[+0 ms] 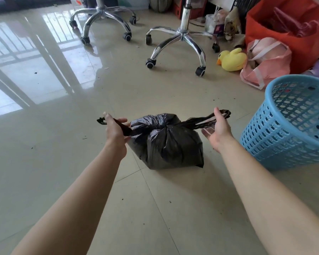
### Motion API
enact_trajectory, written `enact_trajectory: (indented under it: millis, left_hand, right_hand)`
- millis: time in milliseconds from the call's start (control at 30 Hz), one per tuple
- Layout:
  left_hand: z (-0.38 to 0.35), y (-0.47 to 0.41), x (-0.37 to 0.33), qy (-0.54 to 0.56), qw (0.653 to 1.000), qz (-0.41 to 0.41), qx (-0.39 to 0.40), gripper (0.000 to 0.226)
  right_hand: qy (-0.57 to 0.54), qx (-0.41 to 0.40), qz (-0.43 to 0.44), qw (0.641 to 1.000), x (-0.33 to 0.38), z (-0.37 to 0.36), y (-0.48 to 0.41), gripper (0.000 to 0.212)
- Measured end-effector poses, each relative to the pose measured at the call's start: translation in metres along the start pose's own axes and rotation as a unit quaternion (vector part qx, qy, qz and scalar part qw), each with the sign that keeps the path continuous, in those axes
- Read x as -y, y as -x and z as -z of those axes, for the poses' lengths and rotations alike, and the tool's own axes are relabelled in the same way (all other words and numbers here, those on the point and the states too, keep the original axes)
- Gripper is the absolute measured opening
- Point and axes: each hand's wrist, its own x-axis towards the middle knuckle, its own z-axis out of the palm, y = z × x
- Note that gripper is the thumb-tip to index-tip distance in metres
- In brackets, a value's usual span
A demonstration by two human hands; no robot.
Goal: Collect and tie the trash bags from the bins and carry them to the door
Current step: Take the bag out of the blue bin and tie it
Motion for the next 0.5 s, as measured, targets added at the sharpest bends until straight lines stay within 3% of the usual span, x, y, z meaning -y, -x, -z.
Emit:
enact_trajectory:
  millis: [67,133,233,300,367,433,500]
  left_hand:
    - [0.005,-0.001,0.009,-0.043,0.999,0.022,-0.009,0.073]
    - [0.007,0.002,0.024,-0.062,0.997,0.050,0.006,0.081]
    - [0.000,0.015,0.037,-0.094,0.992,0.027,0.085,0.061]
    - [-0.009,0.015,0.041,-0.161,0.979,-0.051,0.116,0.036]
    - [-0.017,0.012,0.042,-0.211,0.965,-0.119,0.098,0.029]
    - [-0.024,0.009,0.039,-0.239,0.953,-0.177,0.061,0.021]
    - [-0.030,0.008,0.033,-0.240,0.940,-0.234,0.056,0.013]
  right_hand:
    - [0.099,0.035,-0.014,0.994,-0.007,0.010,0.000,0.075]
    - [0.198,0.063,-0.019,0.978,-0.021,0.012,-0.001,0.092]
    - [0.360,0.079,-0.023,0.929,-0.043,0.010,-0.013,0.111]
    - [0.413,0.061,0.029,0.908,-0.045,0.000,-0.014,0.101]
    - [0.443,0.053,0.118,0.887,-0.039,-0.014,-0.007,0.072]
    - [0.429,0.057,0.226,0.873,-0.033,-0.025,-0.003,0.049]
    - [0.379,0.076,0.270,0.882,-0.026,-0.037,0.002,0.021]
